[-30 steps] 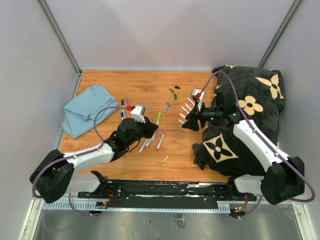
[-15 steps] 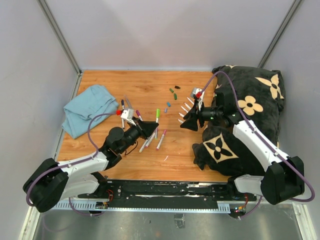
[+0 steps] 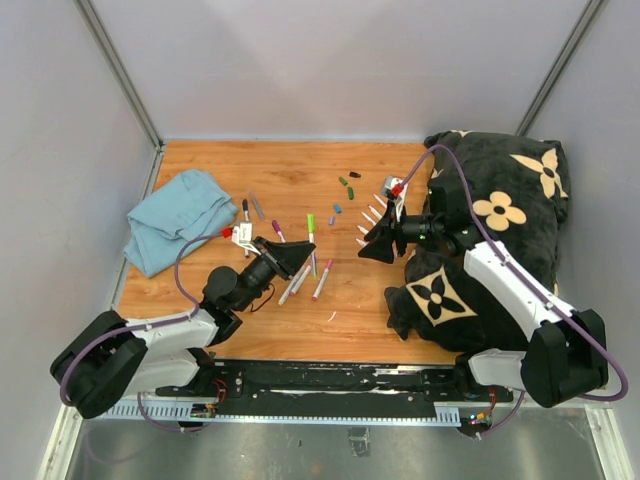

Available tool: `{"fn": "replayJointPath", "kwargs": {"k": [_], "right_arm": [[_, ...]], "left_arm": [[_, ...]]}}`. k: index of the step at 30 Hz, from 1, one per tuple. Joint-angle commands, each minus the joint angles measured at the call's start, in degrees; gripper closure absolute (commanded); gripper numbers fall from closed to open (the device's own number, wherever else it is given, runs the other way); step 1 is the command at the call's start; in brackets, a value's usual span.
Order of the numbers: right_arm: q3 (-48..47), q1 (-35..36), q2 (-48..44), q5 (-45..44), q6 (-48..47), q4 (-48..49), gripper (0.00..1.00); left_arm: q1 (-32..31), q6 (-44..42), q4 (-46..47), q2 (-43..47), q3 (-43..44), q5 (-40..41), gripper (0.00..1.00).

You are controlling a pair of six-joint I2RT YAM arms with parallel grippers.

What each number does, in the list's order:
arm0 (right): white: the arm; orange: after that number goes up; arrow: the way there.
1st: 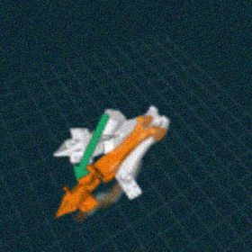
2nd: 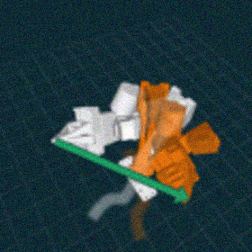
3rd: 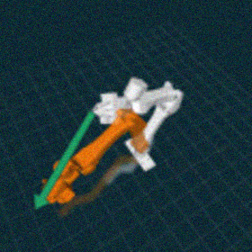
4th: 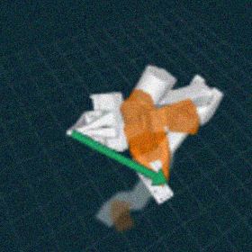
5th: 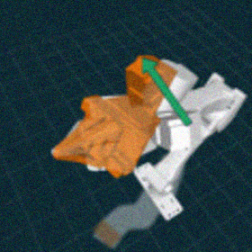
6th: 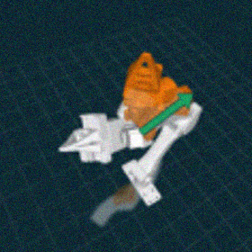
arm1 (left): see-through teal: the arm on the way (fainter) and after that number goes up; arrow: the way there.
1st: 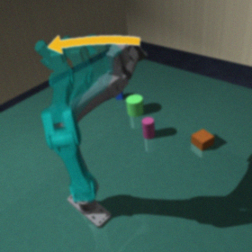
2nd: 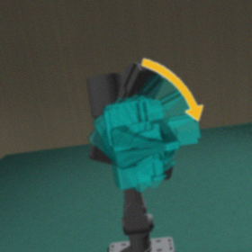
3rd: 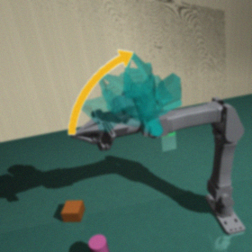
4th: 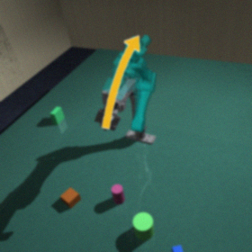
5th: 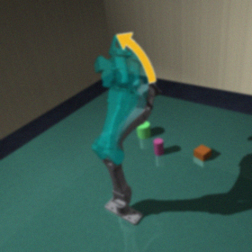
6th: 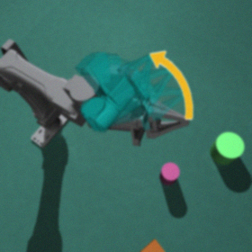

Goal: Open the pen caps
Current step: Pick up the pen from the center of the board.

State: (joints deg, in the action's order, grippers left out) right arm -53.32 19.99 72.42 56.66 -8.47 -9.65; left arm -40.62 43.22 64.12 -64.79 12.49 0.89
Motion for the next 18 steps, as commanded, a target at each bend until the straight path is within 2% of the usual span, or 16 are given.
{"fn": "replayJointPath", "kwargs": {"k": [1, 18], "right_arm": [[1.09, 1.23, 0.37, 1.95, 2.08, 2.70, 0.46], [1.67, 4.39, 1.95, 0.29, 3.21, 5.15, 0.43]], "left_arm": [[0.28, 3.37, 10.57, -1.59, -1.79, 1.05, 1.00], [0.04, 8.72, 28.66, -13.85, -1.44, -0.65, 1.00]]}}
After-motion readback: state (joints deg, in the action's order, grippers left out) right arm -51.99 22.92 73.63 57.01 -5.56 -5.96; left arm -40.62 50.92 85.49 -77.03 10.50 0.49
